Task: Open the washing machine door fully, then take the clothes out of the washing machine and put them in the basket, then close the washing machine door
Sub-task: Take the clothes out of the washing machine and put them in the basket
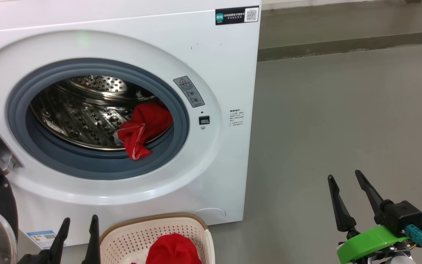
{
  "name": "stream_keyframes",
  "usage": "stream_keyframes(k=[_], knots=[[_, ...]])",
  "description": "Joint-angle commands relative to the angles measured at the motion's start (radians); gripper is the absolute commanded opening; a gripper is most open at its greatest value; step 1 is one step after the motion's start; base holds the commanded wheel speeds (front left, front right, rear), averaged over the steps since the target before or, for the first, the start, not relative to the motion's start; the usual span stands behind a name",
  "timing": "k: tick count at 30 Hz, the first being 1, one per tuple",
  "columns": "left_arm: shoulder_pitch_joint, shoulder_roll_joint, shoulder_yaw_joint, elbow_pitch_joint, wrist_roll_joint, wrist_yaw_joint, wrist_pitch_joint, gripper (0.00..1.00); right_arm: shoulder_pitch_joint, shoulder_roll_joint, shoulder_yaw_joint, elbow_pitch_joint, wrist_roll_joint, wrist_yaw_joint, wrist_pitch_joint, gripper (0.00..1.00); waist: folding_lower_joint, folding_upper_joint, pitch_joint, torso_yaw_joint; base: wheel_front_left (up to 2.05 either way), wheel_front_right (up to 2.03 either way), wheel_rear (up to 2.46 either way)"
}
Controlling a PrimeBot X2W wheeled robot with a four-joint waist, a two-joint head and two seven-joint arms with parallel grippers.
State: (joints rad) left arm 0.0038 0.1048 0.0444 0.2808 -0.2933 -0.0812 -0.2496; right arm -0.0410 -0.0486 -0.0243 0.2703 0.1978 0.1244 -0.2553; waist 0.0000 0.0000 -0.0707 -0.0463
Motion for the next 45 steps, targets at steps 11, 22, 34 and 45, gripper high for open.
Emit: stream_keyframes(k=[11, 22, 34, 45], knots=[[0.0, 0.024, 0.032, -0.039, -0.007, 0.007, -0.012, 1.0, -0.004, -0.006, 0.029, -0.026, 0.001, 0.006, -0.006, 1.0, 0.0, 0.0, -0.011, 0.004, 0.0, 0.0, 0.0], [0.006, 0.027, 0.03, -0.045, -0.008, 0.011, -0.012, 1.0, -0.01, -0.009, 0.039, -0.021, 0.007, 0.006, -0.006, 1.0, 0.0, 0.0, -0.011, 0.0, 0.0, 0.0, 0.0], [0.008, 0.03, 0.032, -0.04, -0.007, 0.012, -0.012, 1.0, -0.008, -0.009, 0.039, -0.016, 0.01, 0.006, -0.006, 1.0, 0.0, 0.0, -0.01, -0.004, 0.0, 0.0, 0.0], [0.004, 0.039, 0.031, -0.037, 0.0, 0.015, -0.012, 1.0, -0.007, -0.01, 0.038, -0.018, 0.01, 0.006, -0.006, 1.0, 0.0, 0.0, 0.004, -0.006, 0.0, 0.0, 0.0]])
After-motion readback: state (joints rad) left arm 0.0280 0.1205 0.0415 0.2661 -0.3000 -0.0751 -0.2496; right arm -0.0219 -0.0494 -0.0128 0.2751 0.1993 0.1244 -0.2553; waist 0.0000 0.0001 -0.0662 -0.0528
